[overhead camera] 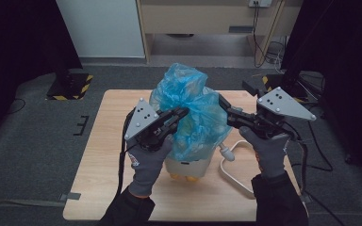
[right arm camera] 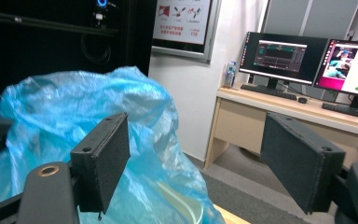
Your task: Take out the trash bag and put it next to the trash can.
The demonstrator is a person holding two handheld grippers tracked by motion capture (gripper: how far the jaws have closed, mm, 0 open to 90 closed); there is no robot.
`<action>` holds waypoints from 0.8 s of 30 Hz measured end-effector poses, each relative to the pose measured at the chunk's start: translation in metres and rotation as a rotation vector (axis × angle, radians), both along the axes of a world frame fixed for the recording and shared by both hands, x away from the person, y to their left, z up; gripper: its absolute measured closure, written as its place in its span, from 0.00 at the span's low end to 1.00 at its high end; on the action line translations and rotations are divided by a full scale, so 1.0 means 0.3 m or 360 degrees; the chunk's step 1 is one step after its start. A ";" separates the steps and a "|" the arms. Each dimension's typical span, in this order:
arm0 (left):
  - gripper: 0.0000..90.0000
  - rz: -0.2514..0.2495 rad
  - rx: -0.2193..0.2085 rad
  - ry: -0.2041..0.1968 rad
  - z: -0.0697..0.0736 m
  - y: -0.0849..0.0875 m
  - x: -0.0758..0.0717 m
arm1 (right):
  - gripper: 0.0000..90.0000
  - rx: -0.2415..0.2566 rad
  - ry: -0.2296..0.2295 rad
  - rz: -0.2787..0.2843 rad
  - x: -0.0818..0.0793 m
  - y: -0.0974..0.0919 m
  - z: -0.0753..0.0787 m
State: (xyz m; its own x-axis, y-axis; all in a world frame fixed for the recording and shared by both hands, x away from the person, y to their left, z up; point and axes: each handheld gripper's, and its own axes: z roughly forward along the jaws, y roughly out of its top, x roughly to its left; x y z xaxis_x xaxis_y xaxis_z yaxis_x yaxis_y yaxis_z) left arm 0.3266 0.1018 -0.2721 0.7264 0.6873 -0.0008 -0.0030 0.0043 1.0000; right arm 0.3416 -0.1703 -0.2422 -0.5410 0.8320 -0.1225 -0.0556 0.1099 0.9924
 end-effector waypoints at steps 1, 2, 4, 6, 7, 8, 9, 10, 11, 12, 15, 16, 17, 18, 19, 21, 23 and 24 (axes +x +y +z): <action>0.97 0.0001 -0.0001 -0.0004 0.001 0.001 -0.001 | 0.26 -0.0015 -0.0002 0.0007 0.001 -0.001 -0.001; 0.97 0.0004 -0.0002 -0.0009 0.003 0.003 -0.002 | 0.26 -0.0025 0.0003 0.0017 0.000 -0.001 -0.002; 0.97 0.0007 -0.0006 -0.0015 0.007 0.007 -0.004 | 0.27 -0.0048 0.0002 0.0022 0.000 -0.004 -0.005; 0.97 0.0012 -0.0008 -0.0024 0.014 0.012 -0.005 | 0.27 -0.0056 0.0004 0.0022 -0.002 -0.007 -0.006; 0.97 0.0013 -0.0011 -0.0030 0.019 0.015 -0.006 | 0.29 -0.0038 0.0001 0.0040 -0.003 -0.011 -0.007; 0.97 0.0017 -0.0011 -0.0039 0.024 0.017 -0.006 | 0.29 0.0001 0.0006 0.0059 -0.002 -0.019 -0.007; 0.97 0.0019 -0.0018 -0.0044 0.030 0.019 -0.007 | 0.29 0.0012 0.0011 0.0050 -0.001 -0.025 -0.008; 0.97 0.0021 -0.0021 -0.0053 0.037 0.021 -0.007 | 0.29 -0.0003 0.0010 0.0034 0.001 -0.032 -0.008; 0.97 0.0024 -0.0028 -0.0061 0.043 0.023 -0.007 | 0.29 -0.0003 0.0016 0.0033 0.002 -0.039 -0.009; 0.97 0.0025 -0.0035 -0.0070 0.050 0.026 -0.007 | 0.29 -0.0001 0.0016 0.0027 0.004 -0.046 -0.010; 0.97 0.0028 -0.0050 -0.0096 0.067 0.029 -0.007 | 0.28 -0.0025 0.0020 0.0000 0.003 -0.064 -0.011; 0.97 0.0028 -0.0054 -0.0104 0.072 0.029 -0.008 | 0.28 -0.0032 0.0014 -0.0009 0.003 -0.068 -0.011; 0.97 0.0027 -0.0058 -0.0113 0.077 0.029 -0.010 | 0.28 -0.0016 0.0012 -0.0008 0.002 -0.074 -0.011; 0.97 0.0027 -0.0066 -0.0121 0.081 0.029 -0.011 | 0.28 -0.0004 0.0008 -0.0009 0.002 -0.081 -0.012; 0.97 0.0027 -0.0067 -0.0131 0.085 0.029 -0.012 | 0.28 0.0001 0.0010 -0.0018 0.002 -0.087 -0.013; 0.97 0.0028 -0.0074 -0.0144 0.092 0.029 -0.014 | 0.28 0.0011 0.0009 -0.0029 0.003 -0.104 -0.021; 0.97 0.0031 -0.0078 -0.0151 0.097 0.027 -0.013 | 0.27 0.0016 0.0011 -0.0039 0.004 -0.116 -0.028; 0.97 0.0030 -0.0077 -0.0152 0.098 0.026 -0.012 | 0.27 0.0025 0.0009 -0.0045 0.004 -0.123 -0.033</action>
State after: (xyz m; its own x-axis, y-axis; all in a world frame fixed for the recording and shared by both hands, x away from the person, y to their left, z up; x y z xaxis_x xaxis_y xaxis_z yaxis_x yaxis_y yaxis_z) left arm 0.3231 0.1095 -0.2428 0.7118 0.7015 0.0343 -0.0989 0.0518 0.9937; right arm 0.3429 -0.2072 -0.2520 -0.5181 0.8486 -0.1065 -0.0472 0.0960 0.9943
